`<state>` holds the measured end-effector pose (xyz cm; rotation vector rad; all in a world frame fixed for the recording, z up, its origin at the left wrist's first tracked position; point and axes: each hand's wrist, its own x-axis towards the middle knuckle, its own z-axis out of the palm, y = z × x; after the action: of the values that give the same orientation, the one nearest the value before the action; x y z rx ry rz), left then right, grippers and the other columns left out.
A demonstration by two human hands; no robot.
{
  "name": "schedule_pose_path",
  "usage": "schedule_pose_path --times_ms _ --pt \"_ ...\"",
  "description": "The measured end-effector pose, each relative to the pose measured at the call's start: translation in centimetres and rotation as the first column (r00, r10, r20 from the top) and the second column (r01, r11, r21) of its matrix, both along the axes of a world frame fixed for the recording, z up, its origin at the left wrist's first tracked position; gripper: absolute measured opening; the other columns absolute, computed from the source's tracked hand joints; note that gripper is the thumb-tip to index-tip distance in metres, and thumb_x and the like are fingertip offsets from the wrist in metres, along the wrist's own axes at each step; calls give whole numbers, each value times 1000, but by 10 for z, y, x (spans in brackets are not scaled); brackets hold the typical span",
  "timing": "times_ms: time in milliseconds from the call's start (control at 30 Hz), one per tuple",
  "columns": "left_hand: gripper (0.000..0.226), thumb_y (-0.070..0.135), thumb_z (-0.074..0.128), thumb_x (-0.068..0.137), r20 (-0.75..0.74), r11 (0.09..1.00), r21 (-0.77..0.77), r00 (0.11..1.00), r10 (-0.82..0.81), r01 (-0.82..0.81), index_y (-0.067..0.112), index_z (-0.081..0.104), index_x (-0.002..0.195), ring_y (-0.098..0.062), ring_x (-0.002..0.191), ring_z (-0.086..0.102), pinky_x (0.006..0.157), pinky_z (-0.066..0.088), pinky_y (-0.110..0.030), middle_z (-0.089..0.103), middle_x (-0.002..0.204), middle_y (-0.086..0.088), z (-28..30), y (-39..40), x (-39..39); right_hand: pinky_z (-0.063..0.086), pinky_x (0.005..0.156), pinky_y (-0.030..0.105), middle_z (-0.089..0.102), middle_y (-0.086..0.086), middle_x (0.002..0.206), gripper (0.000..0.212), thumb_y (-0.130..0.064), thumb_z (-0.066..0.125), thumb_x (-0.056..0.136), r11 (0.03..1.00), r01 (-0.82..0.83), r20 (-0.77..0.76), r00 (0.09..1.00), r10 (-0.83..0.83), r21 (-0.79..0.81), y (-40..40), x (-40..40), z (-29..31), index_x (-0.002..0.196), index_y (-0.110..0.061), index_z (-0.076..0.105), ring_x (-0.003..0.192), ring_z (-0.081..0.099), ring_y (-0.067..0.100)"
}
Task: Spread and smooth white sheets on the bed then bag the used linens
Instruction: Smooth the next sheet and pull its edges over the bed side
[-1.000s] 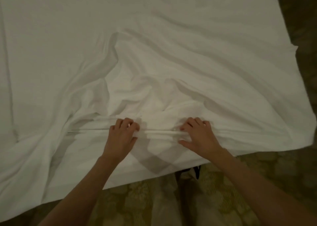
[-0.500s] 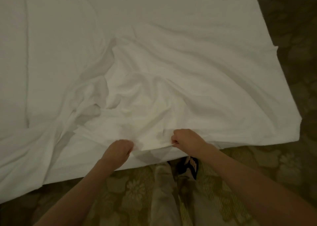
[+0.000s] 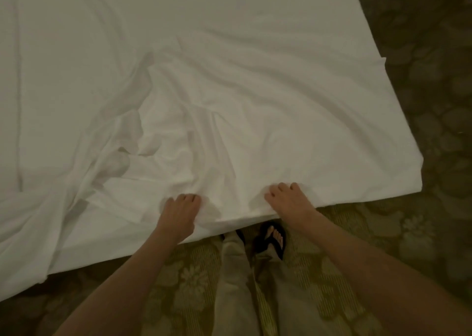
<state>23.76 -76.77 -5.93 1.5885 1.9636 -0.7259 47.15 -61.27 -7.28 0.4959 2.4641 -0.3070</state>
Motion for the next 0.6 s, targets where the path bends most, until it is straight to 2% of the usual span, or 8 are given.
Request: schedule_pose_path --times_ms 100,167,233,333,400,500,533,600 --pt "62 26 58 86 72 988 11 985 -156 156 19 30 140 -23 129 39 99 34 -38 36 144 -2 -2 22 31 40 90 34 52 8 128 49 -11 67 82 999 17 -68 997 -19 -35 18 23 4 127 -13 48 113 51 25" --pt "62 28 58 87 114 984 -3 978 -175 177 21 30 141 -23 130 39 98 34 -37 37 144 -1 -5 27 52 43 57 25 64 5 86 51 -4 88 45 997 28 -160 986 -40 -71 23 36 2 89 -13 64 74 62 20" --pt "54 23 52 93 135 992 -14 983 -121 124 22 32 143 -22 130 42 100 34 -34 41 146 -1 -6 29 58 28 43 19 57 0 60 56 6 86 18 994 11 -218 975 -34 -107 24 43 1 62 -15 60 50 56 16" --pt "41 17 43 98 227 999 -9 974 -28 31 17 43 139 -19 130 44 104 29 -25 46 144 -3 -10 24 54 39 51 24 63 7 70 44 15 80 34 986 63 -205 974 -94 -154 15 45 -1 69 -7 64 64 63 23" --pt "28 14 43 97 271 1000 7 963 -14 12 14 54 123 -20 121 50 96 31 -23 54 132 -4 -10 19 52 48 62 31 66 11 83 40 18 74 47 979 132 -248 954 -168 -153 9 47 -5 79 -3 67 77 65 29" --pt "12 12 43 95 280 998 -41 960 -31 44 22 48 95 -22 104 56 75 30 -23 56 100 0 -6 19 53 38 95 34 55 10 129 44 6 51 86 971 181 -91 976 -196 -153 6 47 -9 127 -7 53 119 50 27" --pt "11 14 44 96 282 998 -35 958 -44 56 23 43 88 -22 100 57 71 29 -22 49 86 5 -6 18 52 37 95 32 53 7 131 42 0 48 90 965 195 -38 978 -204 -174 7 48 -8 131 -10 49 121 48 25" --pt "25 28 51 96 326 1000 6 945 0 -2 21 38 75 -19 85 56 61 28 -23 36 70 12 -3 18 52 36 79 28 58 2 110 16 -16 52 93 936 259 -37 961 -276 -240 9 46 0 109 -14 55 105 53 20"
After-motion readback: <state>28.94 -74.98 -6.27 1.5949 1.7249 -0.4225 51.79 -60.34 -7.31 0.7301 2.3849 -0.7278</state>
